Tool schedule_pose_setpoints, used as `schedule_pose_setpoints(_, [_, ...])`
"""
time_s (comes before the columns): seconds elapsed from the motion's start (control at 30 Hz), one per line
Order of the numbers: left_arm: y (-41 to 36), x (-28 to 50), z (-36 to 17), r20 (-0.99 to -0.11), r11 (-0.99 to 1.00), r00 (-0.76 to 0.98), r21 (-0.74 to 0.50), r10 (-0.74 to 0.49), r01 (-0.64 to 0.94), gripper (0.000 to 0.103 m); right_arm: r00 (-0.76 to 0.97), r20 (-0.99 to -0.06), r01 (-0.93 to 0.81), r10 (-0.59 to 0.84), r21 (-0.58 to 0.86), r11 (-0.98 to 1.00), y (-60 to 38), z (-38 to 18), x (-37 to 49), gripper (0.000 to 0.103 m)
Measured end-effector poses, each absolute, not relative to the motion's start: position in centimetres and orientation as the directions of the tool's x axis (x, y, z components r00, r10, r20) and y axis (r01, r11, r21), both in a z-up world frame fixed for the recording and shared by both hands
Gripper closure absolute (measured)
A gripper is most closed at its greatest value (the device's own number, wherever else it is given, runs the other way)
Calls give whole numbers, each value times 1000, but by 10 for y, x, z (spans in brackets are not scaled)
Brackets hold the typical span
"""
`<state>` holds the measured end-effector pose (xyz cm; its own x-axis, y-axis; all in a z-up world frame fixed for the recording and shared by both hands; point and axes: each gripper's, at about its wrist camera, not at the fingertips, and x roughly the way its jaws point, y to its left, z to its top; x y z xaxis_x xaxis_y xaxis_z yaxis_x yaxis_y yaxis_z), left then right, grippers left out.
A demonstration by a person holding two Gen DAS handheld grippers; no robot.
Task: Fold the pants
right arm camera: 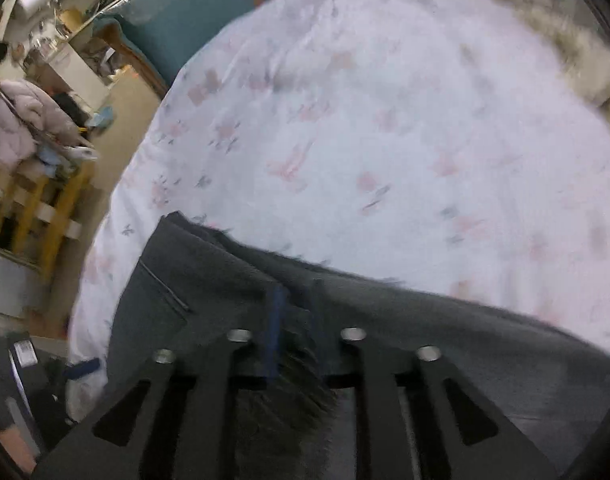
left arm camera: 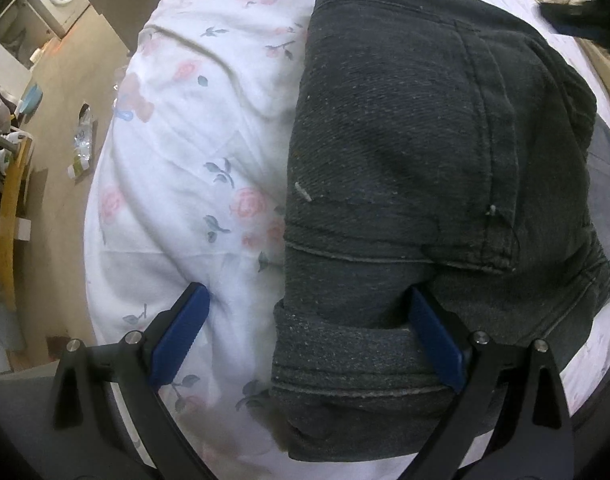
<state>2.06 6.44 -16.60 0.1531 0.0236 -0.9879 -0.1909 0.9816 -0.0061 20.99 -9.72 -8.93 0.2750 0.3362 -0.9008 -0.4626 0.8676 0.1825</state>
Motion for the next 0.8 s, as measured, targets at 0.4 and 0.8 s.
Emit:
schedule_pose_setpoints(0.4, [55,19,-166,-986,981,166,1,34,-192,5,336,-914,-415,228,74,907,-92,-140,176,77])
schedule_pose_setpoints(0.8, [42,12,-131,-964,984,263,-22,27,-179,8,241,-901,-362,361,261,895,-131,-98,161,67])
